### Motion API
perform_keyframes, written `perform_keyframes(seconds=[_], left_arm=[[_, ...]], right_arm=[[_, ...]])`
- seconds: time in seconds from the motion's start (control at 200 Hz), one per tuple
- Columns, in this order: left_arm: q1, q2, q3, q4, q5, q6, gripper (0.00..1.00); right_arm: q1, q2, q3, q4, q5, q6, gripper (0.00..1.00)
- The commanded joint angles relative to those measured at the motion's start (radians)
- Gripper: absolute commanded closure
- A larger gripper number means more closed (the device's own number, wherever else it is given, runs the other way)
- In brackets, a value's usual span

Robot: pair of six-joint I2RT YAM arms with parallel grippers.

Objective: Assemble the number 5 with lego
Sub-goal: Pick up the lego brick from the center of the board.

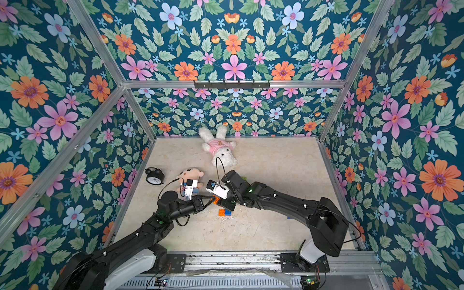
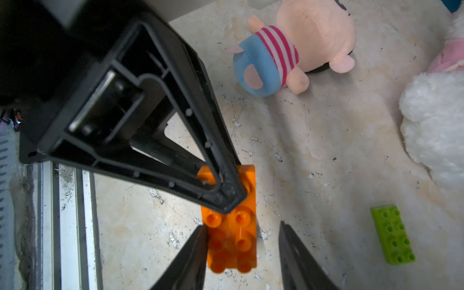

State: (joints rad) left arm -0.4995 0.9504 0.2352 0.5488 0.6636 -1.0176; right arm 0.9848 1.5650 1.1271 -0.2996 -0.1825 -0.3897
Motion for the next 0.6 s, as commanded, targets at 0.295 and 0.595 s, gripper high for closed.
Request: perform_keyframes(seconds=[0.295, 0.595], left_arm=[[-0.001, -0.015, -0.009, 0.025, -0.028, -0.022, 1.0], [0.0, -0.01, -0.013, 0.025, -0.027, -0.026, 1.0]], right_arm=[[0.0, -0.012, -0.042, 0.031, -0.027, 0.003, 0.54], [0.002, 0.0, -0.033, 0.057, -0.028, 0.011, 0.54]])
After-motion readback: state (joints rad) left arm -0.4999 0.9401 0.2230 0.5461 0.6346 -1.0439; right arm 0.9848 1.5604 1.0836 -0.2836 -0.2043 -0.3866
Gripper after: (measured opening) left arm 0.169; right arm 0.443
